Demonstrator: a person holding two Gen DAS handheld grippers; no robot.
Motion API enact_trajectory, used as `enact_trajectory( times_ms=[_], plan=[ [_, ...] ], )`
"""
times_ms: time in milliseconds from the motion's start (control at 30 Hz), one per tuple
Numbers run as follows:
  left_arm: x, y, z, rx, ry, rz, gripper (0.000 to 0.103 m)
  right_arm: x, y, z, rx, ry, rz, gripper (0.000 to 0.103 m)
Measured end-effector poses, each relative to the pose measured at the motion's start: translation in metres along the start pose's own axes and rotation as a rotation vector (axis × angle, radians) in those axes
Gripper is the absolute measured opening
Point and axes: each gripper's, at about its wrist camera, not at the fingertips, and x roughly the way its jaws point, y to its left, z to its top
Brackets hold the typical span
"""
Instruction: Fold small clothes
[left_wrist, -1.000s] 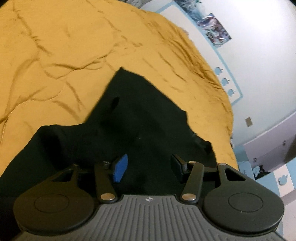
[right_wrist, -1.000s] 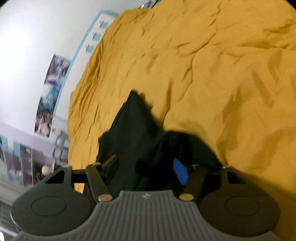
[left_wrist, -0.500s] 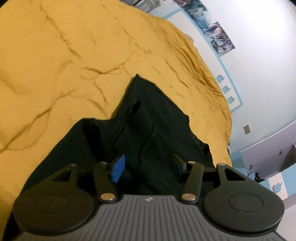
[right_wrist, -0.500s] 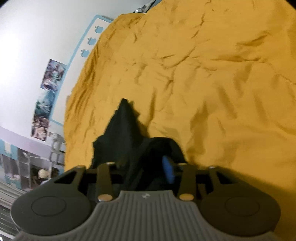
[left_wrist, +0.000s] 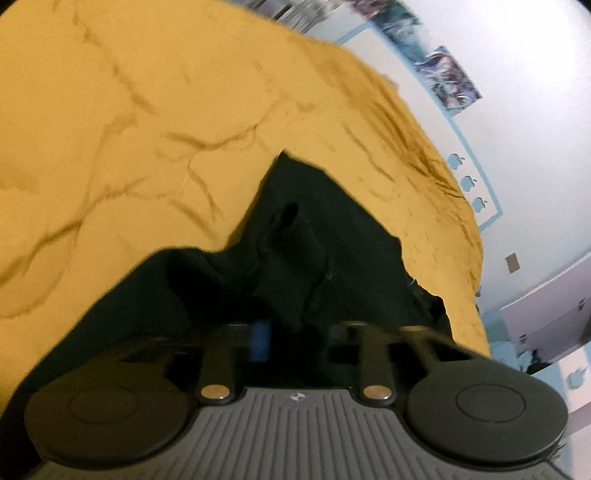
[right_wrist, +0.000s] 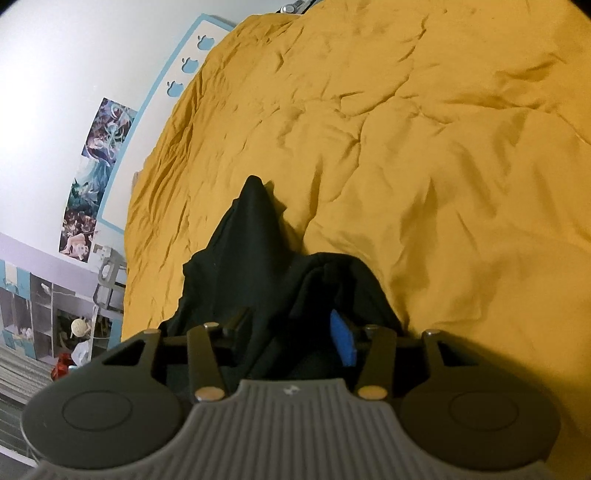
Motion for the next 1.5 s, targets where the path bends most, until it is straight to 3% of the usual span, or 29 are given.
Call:
enact_trajectory(
  times_ms=[133, 267, 333, 400, 600, 633, 700, 833, 933, 1167, 1200, 1233, 1267, 1400, 1500],
  plan=[
    [-0.036, -0.001, -0.007, 0.017, -0.105, -0.088, 0.008, 0.000, 0.000, 0.001, -0.003, 0.003, 0.005, 0.047],
    [-0.027, 0.018, -0.015, -0.008, -0.024, -0.016, 0.008, -0.001, -0.001, 0.002, 0.008, 0.005, -0.004, 0.047],
    [-0.018, 0.032, -0.016, -0.056, 0.006, -0.014, 0.012, -0.006, 0.002, 0.001, 0.018, -0.001, -0.008, 0.048],
    [-0.021, 0.034, -0.013, -0.091, 0.011, -0.018, 0.017, -0.014, 0.006, -0.001, 0.021, -0.008, -0.010, 0.048],
    [-0.055, 0.017, -0.007, -0.040, -0.021, -0.014, 0.018, -0.021, 0.041, 0.005, -0.096, -0.030, 0.036, 0.054],
    [-0.059, 0.017, -0.007, -0.028, -0.035, -0.003, 0.018, -0.014, 0.050, 0.010, -0.139, -0.023, 0.047, 0.059],
    [-0.065, 0.014, -0.001, 0.009, -0.071, 0.002, 0.020, 0.007, 0.070, 0.022, -0.245, -0.009, 0.036, 0.060],
    [-0.060, 0.007, 0.013, 0.045, -0.091, -0.013, 0.024, 0.062, 0.108, 0.051, -0.484, -0.008, -0.058, 0.061],
    [-0.050, 0.001, 0.017, 0.064, -0.074, -0.046, 0.028, 0.099, 0.128, 0.067, -0.687, -0.049, -0.191, 0.062],
    [-0.005, -0.009, 0.010, 0.118, 0.015, -0.067, 0.033, 0.161, 0.127, 0.082, -0.779, 0.031, -0.272, 0.059],
    [0.001, -0.010, 0.009, 0.126, 0.029, -0.066, 0.033, 0.169, 0.123, 0.082, -0.779, 0.052, -0.280, 0.053],
    [0.006, -0.010, 0.008, 0.128, 0.042, -0.066, 0.033, 0.173, 0.121, 0.081, -0.772, 0.069, -0.262, 0.015],
    [0.010, -0.011, 0.007, 0.133, 0.055, -0.068, 0.035, 0.175, 0.120, 0.080, -0.758, 0.075, -0.238, 0.000],
    [0.010, -0.011, 0.004, 0.154, 0.054, -0.063, 0.037, 0.160, 0.120, 0.078, -0.749, -0.100, -0.272, 0.000],
    [0.014, -0.006, 0.001, 0.143, 0.063, -0.050, 0.036, 0.173, 0.102, 0.084, -0.709, -0.081, -0.327, 0.000]
  ],
)
